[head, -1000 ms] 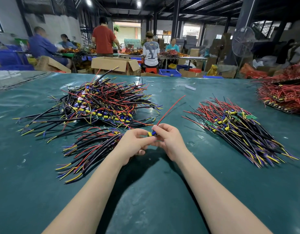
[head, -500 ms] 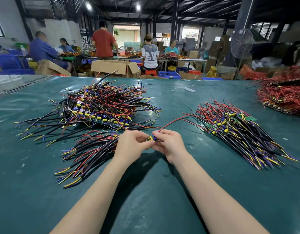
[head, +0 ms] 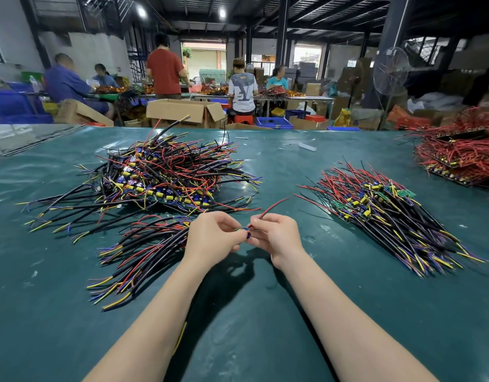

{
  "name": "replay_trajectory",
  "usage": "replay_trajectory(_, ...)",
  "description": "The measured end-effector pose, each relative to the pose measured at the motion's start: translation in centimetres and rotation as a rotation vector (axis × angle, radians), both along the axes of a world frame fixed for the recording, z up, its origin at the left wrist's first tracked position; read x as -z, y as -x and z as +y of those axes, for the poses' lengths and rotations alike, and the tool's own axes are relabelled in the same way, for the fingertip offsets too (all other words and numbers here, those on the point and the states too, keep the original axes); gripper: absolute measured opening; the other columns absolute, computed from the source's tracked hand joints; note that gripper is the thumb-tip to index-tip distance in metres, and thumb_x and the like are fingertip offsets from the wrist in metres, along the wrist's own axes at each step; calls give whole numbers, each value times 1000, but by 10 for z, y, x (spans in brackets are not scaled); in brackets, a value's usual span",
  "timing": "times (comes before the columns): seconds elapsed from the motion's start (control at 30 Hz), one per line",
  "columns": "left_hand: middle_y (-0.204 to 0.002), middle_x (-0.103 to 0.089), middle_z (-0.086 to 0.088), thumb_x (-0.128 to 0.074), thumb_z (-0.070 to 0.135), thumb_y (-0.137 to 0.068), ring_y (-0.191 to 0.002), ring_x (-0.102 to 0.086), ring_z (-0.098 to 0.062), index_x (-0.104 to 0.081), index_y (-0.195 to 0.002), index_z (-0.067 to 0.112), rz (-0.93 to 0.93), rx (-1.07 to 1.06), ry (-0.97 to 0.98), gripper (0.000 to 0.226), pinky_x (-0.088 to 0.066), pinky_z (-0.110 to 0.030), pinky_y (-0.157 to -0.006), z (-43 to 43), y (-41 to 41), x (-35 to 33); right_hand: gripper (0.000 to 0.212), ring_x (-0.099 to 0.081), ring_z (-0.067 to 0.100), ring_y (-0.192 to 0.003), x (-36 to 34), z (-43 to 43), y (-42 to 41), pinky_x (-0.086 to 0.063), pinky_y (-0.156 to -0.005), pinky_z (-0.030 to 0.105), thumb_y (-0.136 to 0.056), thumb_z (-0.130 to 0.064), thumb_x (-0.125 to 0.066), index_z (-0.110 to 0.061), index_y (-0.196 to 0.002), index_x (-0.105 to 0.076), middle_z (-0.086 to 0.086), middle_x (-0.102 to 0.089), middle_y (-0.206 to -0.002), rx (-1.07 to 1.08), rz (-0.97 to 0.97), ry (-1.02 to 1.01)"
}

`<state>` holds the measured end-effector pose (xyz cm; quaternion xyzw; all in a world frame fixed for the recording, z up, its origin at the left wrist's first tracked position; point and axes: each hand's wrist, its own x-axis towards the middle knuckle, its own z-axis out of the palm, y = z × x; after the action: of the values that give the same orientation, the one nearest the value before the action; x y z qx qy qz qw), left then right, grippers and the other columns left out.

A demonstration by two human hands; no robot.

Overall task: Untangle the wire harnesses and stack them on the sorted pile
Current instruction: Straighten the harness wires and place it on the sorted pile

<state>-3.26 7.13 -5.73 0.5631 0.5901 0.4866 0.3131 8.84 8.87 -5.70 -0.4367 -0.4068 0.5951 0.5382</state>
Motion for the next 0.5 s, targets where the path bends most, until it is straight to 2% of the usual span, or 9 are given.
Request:
replay_trajectory(0.13, -50, -63, 1, -67, -8, -74, -45, -59, -8, -63, -62, 5, -283, 67, 55, 18, -54, -20, -51, -2, 0, -4, 21, -62, 9, -43, -1, 2, -3, -52, -45, 19, -88, 7, -52, -5, -73, -59, 1, -63, -49, -26, 63, -37)
replay_trajectory(0.23, -50, -62, 0, -65, -9, -76, -45, -59, -6, -61, -62, 4, -433, 92, 79, 20, -54, -18, -50, -2, -2, -7, 20, -63, 8, -46, 0, 3, -4, -53, -47, 19, -89, 5, -51, -6, -75, -60, -2, -64, -50, -19, 113, -48)
replay_trajectory(0.37, -54, -62, -1, -64, -7, -77, -48, -62, -9, -60, -62, 4, -544, 63, 116, 19, -55, -19, -53, 0, 1, -6, 21, -63, 6, -48, 1, 7, -7, -52, -49, 18, -90, 4, -51, -6, -74, -60, -3, -63, -50, 18, 194, -67)
replay_trajectory(0.5, -51, -62, 0, -63, -6, -79, -48, -62, -8, -60, -63, 4, -548, 70, 127, 19, -55, -18, -51, 1, 3, -5, 24, -60, 7, -43, 0, 9, -15, -52, -48, 18, -92, 5, -45, -4, -72, -56, -1, -60, -47, -61, 212, -32)
